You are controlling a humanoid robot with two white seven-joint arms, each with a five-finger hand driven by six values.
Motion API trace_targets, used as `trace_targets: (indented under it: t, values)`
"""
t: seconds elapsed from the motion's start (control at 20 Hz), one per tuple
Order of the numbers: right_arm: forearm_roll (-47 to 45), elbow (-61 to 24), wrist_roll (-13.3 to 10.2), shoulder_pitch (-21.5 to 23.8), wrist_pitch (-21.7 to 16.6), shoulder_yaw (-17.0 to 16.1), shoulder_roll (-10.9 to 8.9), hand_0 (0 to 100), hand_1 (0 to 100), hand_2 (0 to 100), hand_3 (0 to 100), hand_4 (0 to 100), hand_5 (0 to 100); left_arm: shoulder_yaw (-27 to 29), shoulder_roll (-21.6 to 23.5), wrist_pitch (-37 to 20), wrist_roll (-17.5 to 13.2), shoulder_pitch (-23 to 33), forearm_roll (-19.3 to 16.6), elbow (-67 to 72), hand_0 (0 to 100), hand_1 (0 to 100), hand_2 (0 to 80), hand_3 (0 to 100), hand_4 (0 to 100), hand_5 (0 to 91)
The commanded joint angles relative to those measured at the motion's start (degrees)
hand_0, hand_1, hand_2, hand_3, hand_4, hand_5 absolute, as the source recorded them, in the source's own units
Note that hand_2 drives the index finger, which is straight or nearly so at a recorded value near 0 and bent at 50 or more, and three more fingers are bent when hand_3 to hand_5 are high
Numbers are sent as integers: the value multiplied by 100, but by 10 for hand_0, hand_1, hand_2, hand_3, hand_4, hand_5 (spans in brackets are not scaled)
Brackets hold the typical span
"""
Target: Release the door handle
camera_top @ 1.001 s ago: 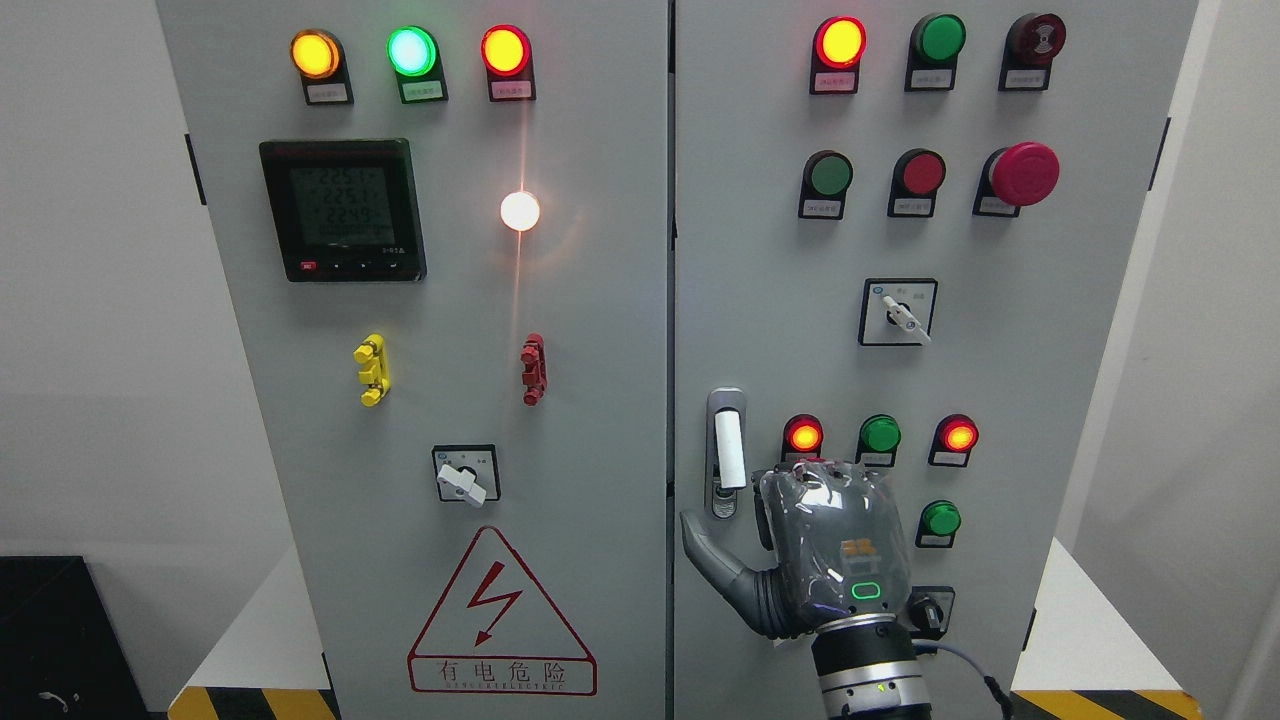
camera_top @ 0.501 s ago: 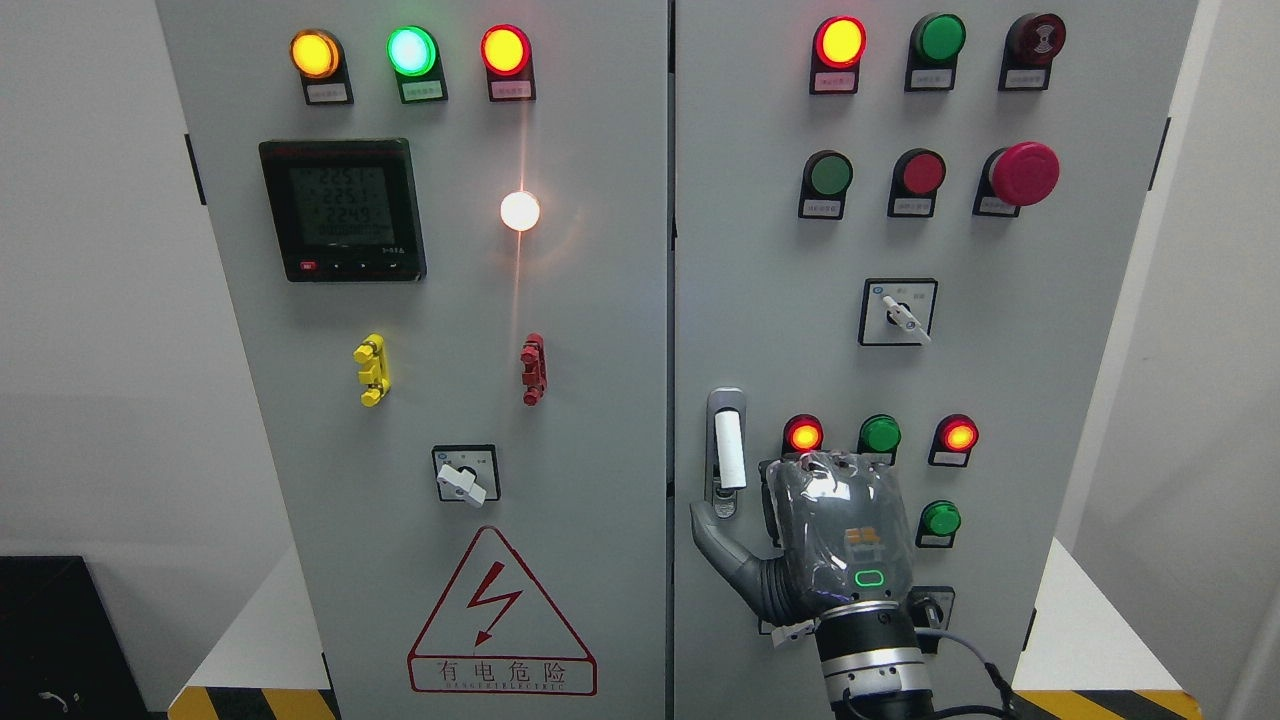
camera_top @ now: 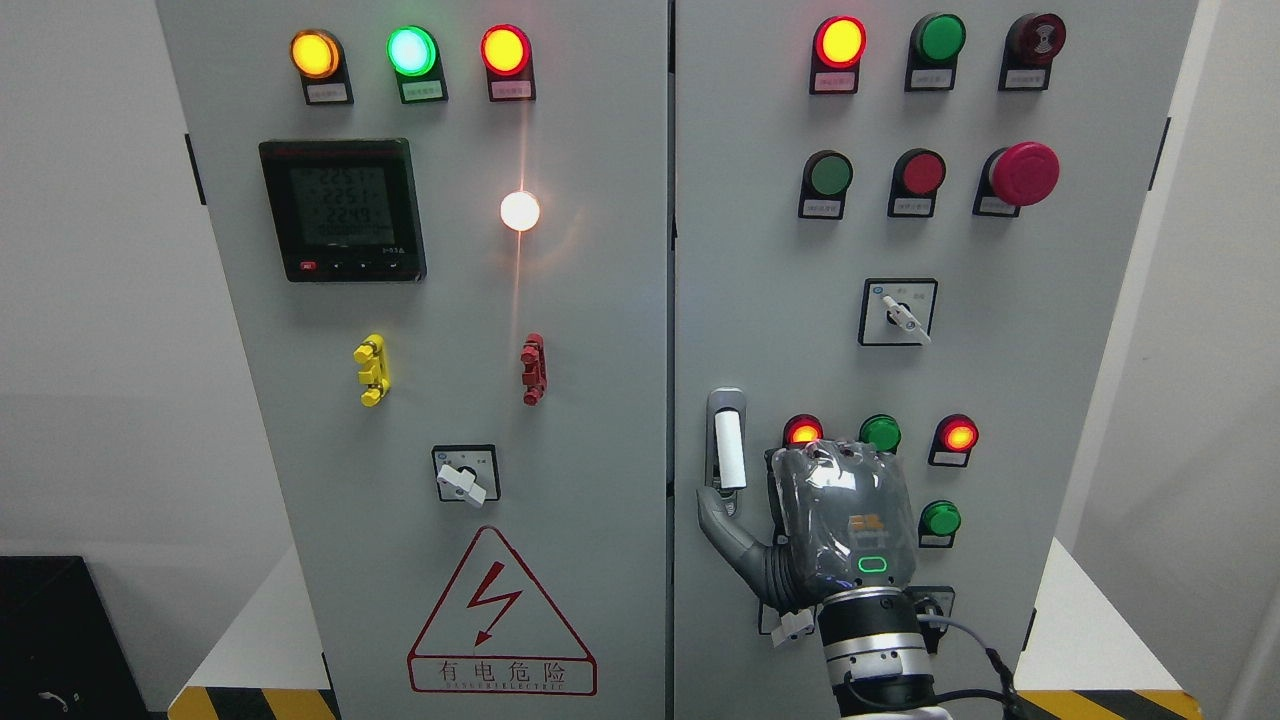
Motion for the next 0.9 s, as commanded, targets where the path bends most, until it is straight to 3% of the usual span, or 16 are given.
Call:
trace_targets:
  t: [0.0,0.85]
  values:
    - [-2,133,-8,-68,2,-75,17,300,190,959,1000,947,915,0,0,3,-3,105,0,0,120,556,0,0,0,0]
    - [-2,133,-17,-59,2,-75,26,388,184,958,1000,942,915,0,0,3,-3,105,0,0,120,556,0,0,0,0]
